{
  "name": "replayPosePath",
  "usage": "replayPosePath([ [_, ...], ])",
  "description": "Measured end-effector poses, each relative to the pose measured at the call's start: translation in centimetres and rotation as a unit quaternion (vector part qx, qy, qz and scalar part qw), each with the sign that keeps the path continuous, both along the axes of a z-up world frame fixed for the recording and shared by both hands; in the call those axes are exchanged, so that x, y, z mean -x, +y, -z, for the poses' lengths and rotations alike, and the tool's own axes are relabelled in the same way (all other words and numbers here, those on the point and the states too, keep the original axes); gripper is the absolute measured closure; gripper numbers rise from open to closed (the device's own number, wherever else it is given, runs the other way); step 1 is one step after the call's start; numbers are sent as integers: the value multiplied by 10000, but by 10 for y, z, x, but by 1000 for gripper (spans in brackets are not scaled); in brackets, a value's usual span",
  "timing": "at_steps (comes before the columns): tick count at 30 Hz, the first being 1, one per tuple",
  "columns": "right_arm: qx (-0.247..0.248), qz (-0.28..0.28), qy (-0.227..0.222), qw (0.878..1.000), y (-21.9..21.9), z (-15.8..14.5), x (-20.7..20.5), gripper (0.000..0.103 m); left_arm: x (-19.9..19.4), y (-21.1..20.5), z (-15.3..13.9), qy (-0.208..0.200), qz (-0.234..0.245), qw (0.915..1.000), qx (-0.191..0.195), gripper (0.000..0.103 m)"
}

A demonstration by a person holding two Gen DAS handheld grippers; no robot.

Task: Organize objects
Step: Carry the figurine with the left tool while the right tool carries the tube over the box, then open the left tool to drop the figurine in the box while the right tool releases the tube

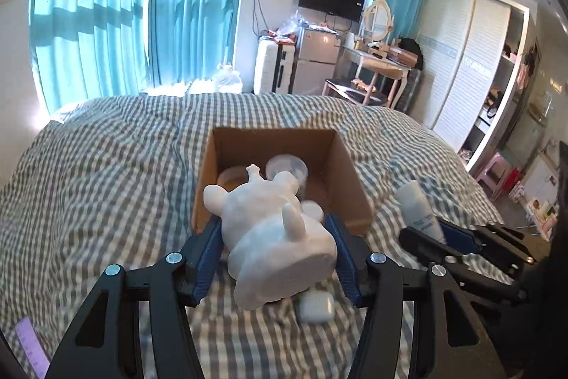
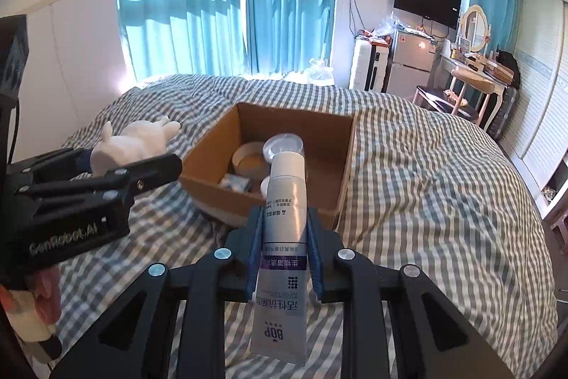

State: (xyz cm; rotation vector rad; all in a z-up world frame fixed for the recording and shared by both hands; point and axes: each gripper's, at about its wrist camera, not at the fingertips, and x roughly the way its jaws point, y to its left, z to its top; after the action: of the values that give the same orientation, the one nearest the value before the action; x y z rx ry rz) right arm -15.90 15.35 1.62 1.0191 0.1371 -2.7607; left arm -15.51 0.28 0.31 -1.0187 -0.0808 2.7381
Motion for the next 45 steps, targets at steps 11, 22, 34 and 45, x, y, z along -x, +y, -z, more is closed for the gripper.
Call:
replayPosePath([
  [11, 123, 23, -42, 9999, 8, -7, 85, 80, 90, 14, 32, -214, 246, 9990, 320, 44],
  [22, -9, 83, -376, 9993, 10, 34, 173, 80, 159, 14, 62, -338, 388, 9976, 473, 44],
  [34, -351, 78, -410, 9985, 2, 57, 215, 80, 194, 18, 94, -625, 516, 9948, 621, 44],
  [45, -156, 71, -505, 9986, 6, 63, 216, 80, 185, 23, 98, -555, 755, 9935, 651, 30],
])
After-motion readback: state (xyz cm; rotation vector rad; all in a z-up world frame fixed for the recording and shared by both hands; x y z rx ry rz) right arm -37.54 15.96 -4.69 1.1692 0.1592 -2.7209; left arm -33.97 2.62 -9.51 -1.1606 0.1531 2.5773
